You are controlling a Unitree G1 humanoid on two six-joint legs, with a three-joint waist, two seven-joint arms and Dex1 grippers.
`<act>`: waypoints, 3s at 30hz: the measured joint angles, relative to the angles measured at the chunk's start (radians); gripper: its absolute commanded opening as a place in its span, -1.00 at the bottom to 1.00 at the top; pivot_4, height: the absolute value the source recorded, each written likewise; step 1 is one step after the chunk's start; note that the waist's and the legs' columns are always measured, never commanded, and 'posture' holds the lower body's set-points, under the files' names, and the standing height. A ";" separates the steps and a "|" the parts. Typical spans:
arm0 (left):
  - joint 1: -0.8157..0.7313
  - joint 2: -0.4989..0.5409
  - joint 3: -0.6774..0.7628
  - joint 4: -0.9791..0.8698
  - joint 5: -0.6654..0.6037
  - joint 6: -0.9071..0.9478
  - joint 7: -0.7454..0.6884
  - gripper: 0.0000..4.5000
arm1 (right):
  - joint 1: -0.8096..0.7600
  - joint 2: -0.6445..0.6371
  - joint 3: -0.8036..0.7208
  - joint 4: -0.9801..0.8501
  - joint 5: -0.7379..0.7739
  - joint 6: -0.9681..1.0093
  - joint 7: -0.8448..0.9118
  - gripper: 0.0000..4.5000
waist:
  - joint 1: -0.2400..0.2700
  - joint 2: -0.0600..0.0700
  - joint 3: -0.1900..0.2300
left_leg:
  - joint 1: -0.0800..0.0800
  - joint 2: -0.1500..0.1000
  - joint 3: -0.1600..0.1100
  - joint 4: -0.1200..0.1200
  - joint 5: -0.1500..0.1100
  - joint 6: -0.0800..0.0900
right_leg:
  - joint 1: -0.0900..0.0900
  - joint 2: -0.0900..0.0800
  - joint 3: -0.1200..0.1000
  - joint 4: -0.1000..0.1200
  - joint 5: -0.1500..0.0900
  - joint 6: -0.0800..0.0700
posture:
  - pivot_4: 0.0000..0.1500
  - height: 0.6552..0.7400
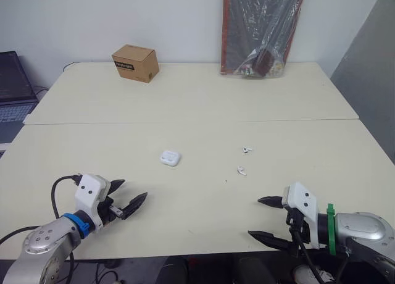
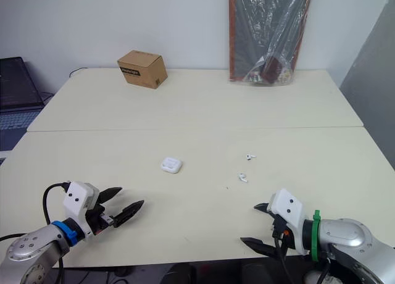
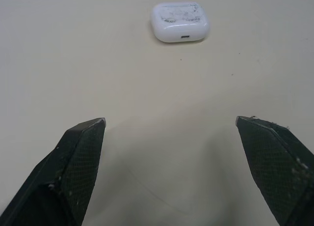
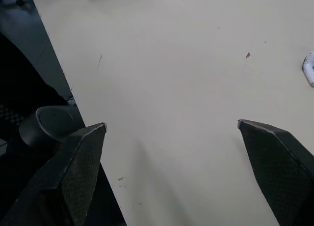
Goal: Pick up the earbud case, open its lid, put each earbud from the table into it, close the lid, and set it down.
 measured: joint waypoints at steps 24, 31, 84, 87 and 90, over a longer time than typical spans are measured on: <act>-0.317 -0.123 -0.182 -0.097 -0.019 0.244 0.254 0.99 | -0.301 0.021 -0.001 0.058 0.023 0.065 -0.007 1.00 | -0.001 0.000 0.000 | 0.000 0.000 -0.001 0.001 0.000 0.000 | 0.001 0.001 0.000 0.000 0.001 0.002 | 1.00 1.00; -0.413 -0.198 -0.279 -0.103 0.049 0.330 0.397 0.99 | -0.392 0.041 0.020 0.068 0.024 0.097 -0.033 1.00 | 0.001 -0.001 0.000 | 0.000 0.000 -0.002 0.002 0.000 0.000 | 0.001 0.001 0.000 0.000 0.002 0.001 | 1.00 1.00; -0.652 -0.202 -0.382 0.095 0.177 0.627 0.433 0.23 | -0.485 0.104 0.053 -0.002 0.082 0.183 -0.143 1.00 | 0.000 -0.001 0.000 | -0.001 -0.001 -0.002 0.001 0.000 0.000 | 0.001 0.000 -0.001 0.000 0.001 0.002 | 1.00 1.00; -0.647 -0.196 -0.390 0.095 0.187 0.610 0.424 0.23 | -0.485 0.104 0.053 -0.002 0.084 0.186 -0.143 1.00 | 0.000 -0.001 0.000 | -0.001 -0.001 -0.002 0.001 0.000 0.000 | 0.001 0.000 -0.001 0.000 0.001 0.002 | 1.00 1.00; -0.627 -0.151 -0.399 0.110 0.192 0.548 0.373 0.23 | -0.496 0.124 0.048 0.010 0.117 0.210 -0.156 1.00 | -0.002 -0.001 0.000 | 0.000 -0.001 -0.002 0.001 0.000 0.000 | 0.001 0.000 -0.001 0.000 0.001 0.001 | 1.00 1.00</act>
